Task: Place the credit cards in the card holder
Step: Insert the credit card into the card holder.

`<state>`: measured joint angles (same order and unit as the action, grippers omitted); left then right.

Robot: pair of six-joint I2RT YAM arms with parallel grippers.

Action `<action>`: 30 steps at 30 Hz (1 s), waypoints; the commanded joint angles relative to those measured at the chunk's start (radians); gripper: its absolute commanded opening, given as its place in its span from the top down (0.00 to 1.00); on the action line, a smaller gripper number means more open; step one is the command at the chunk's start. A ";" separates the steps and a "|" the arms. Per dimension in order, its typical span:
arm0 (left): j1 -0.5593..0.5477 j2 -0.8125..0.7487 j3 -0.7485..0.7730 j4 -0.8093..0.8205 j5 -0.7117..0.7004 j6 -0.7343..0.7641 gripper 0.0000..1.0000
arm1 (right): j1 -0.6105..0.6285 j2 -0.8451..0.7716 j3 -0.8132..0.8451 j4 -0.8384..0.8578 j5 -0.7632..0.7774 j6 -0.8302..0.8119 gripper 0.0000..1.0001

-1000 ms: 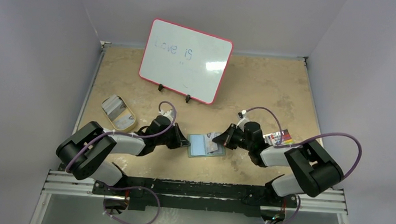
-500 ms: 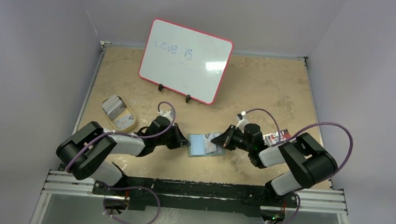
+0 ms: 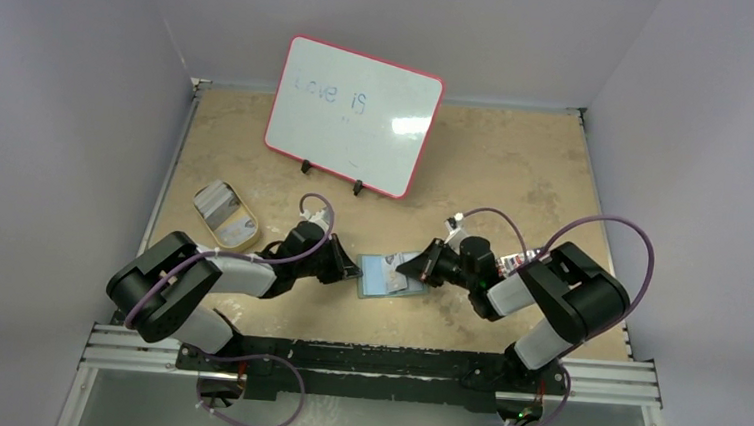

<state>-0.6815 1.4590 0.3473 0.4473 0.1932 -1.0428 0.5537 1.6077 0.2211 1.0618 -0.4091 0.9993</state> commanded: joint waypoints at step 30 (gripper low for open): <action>-0.035 -0.041 -0.026 0.023 -0.097 -0.044 1.00 | 0.109 -0.245 0.209 -0.647 0.294 -0.174 0.50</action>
<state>-0.7097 1.4357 0.3202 0.4667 0.1184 -1.1072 0.6403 1.3182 0.3798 0.4236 -0.1459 0.8459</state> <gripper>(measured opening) 0.012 0.496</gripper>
